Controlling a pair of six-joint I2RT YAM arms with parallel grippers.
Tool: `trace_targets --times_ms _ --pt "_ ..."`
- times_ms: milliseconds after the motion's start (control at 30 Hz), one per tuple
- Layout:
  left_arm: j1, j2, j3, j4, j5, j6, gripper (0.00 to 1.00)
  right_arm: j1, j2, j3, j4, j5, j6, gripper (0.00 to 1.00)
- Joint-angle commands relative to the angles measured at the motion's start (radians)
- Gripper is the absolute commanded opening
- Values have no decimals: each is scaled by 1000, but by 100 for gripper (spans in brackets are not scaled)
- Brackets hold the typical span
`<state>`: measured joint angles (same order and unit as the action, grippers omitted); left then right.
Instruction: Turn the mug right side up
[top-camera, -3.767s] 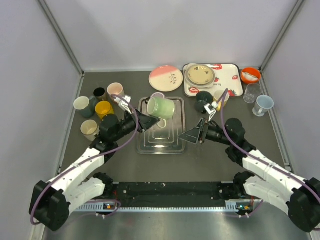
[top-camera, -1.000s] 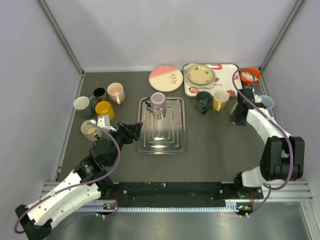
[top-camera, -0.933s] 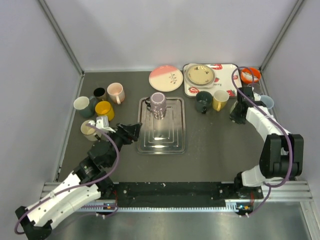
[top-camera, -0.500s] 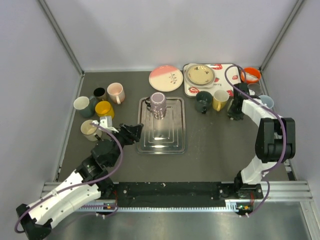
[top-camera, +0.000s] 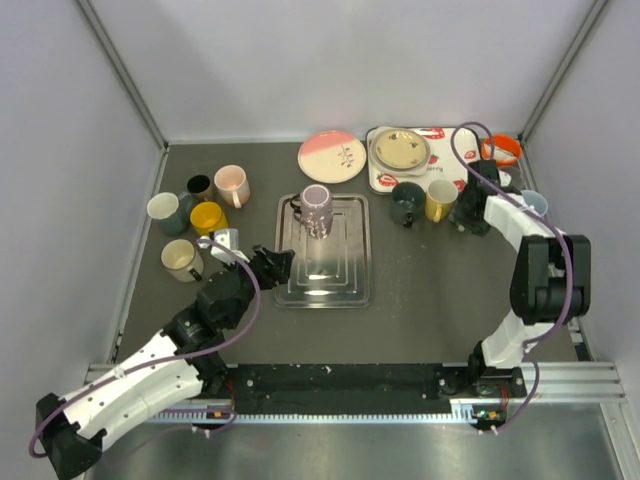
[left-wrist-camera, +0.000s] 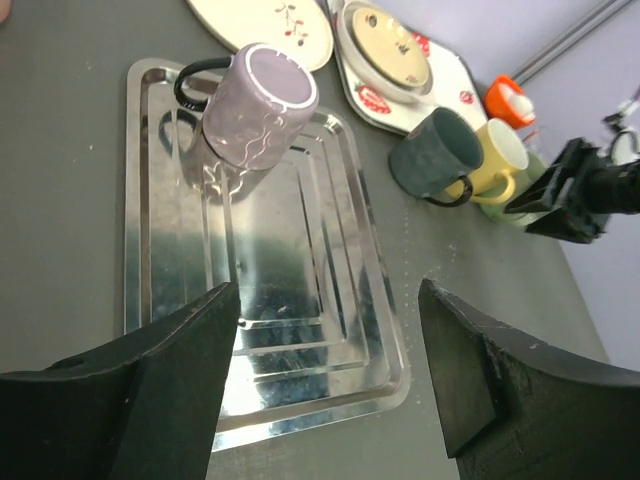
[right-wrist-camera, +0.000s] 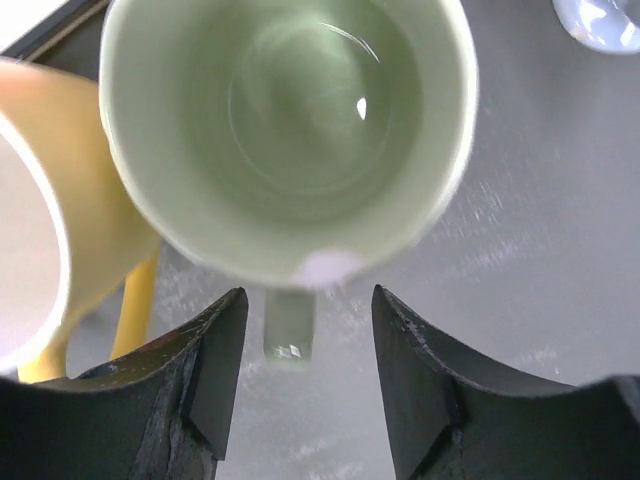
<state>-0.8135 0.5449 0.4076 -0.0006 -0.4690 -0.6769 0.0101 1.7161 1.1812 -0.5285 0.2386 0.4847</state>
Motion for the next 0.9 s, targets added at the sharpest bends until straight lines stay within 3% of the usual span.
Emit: trace_targets --times_ms 0,100,300,400,467,567,867 --pt "4 78 57 25 -11 31 78 -6 -206 -84 18 -10 61 54" --pt "8 170 102 5 -45 71 79 17 -375 -184 15 -28 65 54" --pt "25 444 398 -111 -101 319 79 217 -692 -389 33 -37 55 54" --pt "89 601 555 -218 -73 359 80 261 -829 -488 87 -134 68 54" --pt "196 708 623 -301 34 340 82 284 -894 -540 126 -197 72 53" --pt "338 822 697 -299 127 289 81 297 -977 -584 174 -283 77 52" --pt "470 1204 982 -286 262 353 51 300 -1038 -601 188 -442 77 50"
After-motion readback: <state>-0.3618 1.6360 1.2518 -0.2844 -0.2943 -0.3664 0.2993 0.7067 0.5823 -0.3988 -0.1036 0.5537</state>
